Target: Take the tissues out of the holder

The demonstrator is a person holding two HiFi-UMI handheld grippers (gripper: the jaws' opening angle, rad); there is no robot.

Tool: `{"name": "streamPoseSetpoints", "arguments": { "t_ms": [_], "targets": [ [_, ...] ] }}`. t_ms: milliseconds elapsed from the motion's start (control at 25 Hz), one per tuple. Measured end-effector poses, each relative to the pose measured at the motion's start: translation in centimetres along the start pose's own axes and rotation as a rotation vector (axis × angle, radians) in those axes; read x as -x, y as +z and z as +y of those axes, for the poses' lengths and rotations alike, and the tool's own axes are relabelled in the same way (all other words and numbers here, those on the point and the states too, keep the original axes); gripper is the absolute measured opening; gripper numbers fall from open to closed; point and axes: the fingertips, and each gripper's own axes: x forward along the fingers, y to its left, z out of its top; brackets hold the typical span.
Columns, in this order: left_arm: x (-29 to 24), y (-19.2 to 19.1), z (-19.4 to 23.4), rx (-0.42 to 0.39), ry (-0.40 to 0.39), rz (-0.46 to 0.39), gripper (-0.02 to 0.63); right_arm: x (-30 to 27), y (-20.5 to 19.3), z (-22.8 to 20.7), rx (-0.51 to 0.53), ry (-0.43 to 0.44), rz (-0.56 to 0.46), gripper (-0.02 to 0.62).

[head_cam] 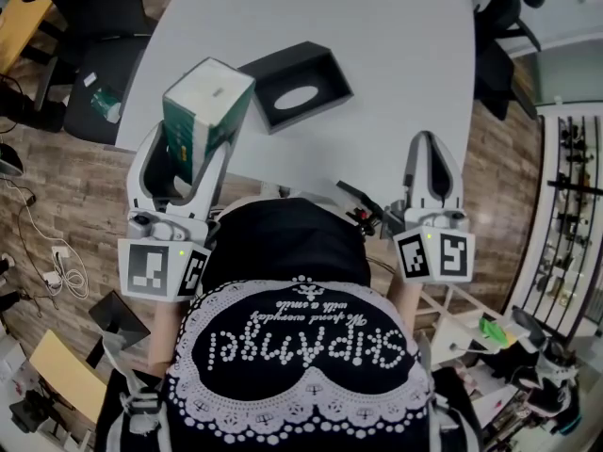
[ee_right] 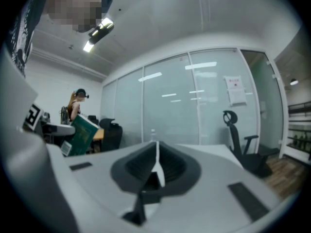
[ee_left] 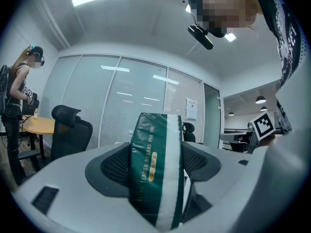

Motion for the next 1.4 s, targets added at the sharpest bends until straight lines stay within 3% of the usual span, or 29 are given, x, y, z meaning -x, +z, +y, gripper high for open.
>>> {"name": "streamPoseSetpoints", "arguments": {
  "t_ms": [1160,1400],
  "targets": [
    [-0.7,0.9,-1.1,0.008,-0.054,-0.041,0.345,0.2,0.6,2.3,0.061,0.044,0.046,0.035],
    [-0.6,0.3,-1.0,0.024,-0.041,-0.003,0.345,-0.4,0.8,2.6,0.062,0.06,0.048,0.035]
  ]
}}
